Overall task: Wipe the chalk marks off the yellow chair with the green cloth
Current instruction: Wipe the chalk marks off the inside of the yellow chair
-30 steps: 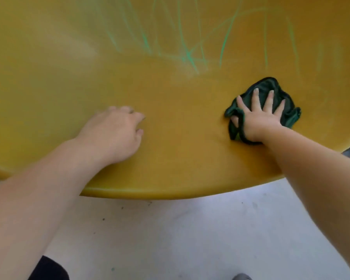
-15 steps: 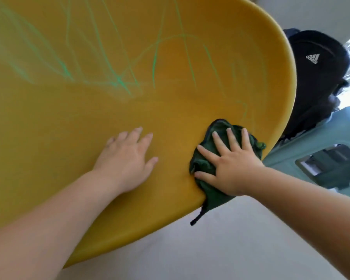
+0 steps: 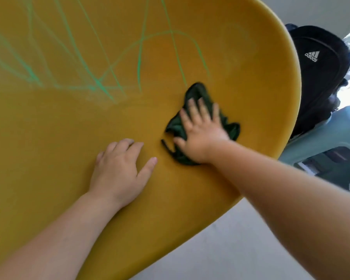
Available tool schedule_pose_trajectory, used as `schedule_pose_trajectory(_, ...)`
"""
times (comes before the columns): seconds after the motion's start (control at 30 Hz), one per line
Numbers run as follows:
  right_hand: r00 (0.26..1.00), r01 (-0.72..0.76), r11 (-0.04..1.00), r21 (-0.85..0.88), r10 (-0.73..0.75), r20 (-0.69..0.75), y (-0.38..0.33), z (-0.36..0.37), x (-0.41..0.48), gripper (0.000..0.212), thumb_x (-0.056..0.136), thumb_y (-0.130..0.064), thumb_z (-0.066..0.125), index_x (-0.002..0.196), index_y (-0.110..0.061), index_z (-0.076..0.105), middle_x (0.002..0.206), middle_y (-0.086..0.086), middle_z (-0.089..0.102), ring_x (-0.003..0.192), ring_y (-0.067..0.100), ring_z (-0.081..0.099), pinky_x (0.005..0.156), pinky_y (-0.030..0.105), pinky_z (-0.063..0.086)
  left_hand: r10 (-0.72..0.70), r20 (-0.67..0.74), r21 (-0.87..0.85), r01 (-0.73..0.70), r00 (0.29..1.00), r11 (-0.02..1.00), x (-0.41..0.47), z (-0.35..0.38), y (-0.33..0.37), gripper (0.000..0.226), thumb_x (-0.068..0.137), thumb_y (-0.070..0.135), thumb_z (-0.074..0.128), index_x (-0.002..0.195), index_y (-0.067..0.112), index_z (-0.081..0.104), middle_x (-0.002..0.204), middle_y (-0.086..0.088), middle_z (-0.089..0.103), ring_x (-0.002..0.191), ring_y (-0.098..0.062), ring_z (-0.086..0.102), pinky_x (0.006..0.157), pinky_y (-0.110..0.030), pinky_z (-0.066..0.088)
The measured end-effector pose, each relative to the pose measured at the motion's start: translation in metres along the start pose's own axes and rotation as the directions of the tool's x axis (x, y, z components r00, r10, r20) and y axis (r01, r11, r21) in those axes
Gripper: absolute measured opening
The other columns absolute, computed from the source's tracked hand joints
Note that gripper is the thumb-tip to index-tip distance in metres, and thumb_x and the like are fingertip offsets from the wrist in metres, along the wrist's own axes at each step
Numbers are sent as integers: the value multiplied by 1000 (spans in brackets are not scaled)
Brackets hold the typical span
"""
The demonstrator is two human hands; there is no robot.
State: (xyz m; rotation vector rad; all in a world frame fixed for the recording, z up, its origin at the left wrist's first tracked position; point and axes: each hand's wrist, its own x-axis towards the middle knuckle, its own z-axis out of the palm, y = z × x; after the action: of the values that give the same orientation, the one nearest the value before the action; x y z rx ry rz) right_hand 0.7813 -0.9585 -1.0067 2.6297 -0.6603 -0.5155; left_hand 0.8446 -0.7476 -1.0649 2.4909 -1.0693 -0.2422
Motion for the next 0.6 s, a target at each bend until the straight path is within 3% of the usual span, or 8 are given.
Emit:
schedule_pose_trajectory(0.1, 975, 198, 978, 73, -204, 85, -32, 13, -26, 80, 98, -70, 11, 159, -28, -17, 165, 4, -31, 152, 28, -28, 121, 59, -13, -32, -47, -25, 31, 998, 999, 3, 0, -4, 79, 89, 69, 21, 134, 16, 59, 138, -6, 56, 127, -31, 48, 101, -48, 40)
schedule_pose_trajectory(0.17, 980, 193, 980, -48, -189, 67, -3, 8, -36, 78, 98, -72, 12, 159, -34, -17, 165, 3, -29, 153, 27, -25, 121, 57, -14, -43, -19, 17, 44, 999, 999, 2, 1, -5, 81, 87, 70, 20, 134, 18, 59, 140, -6, 54, 130, -31, 45, 104, -48, 38)
schedule_pose_trajectory(0.27, 993, -72, 929, -363, 32, -113, 90, -29, -20, 85, 92, -78, 12, 160, -33, -12, 166, 14, -23, 154, 35, -19, 118, 62, -19, -65, 23, 51, 64, 998, 997, -1, 1, -3, 85, 84, 73, 15, 138, 23, 56, 148, -6, 47, 138, -29, 38, 112, -49, 30)
schedule_pose_trajectory(0.37, 929, -335, 796, -505, 191, -316, 143, -85, 6, 101, 82, -87, 6, 162, -27, -4, 167, 21, -14, 154, 39, -15, 119, 63, -16, -84, 28, 48, 83, 996, 995, -2, 0, -4, 87, 82, 75, 11, 139, 25, 55, 151, -5, 45, 140, -28, 35, 114, -49, 28)
schedule_pose_trajectory(0.47, 921, -348, 860, -373, 240, -307, 106, -73, 31, 101, 84, -84, 10, 162, -22, -7, 165, 25, -17, 153, 42, -18, 118, 68, -7, -116, -6, 35, 116, 993, 993, 0, -2, -9, 85, 84, 73, 13, 138, 24, 55, 150, -5, 46, 140, -29, 36, 113, -52, 30)
schedule_pose_trajectory(0.6, 986, -99, 995, 26, 102, -135, -15, -15, 44, 85, 95, -71, 15, 162, -23, -9, 165, 16, -24, 153, 36, -23, 119, 64, -11, -180, -6, 72, 180, 984, 981, 6, -4, -16, 68, 94, 64, 21, 144, 25, 48, 155, -5, 38, 146, -30, 26, 116, -58, 22)
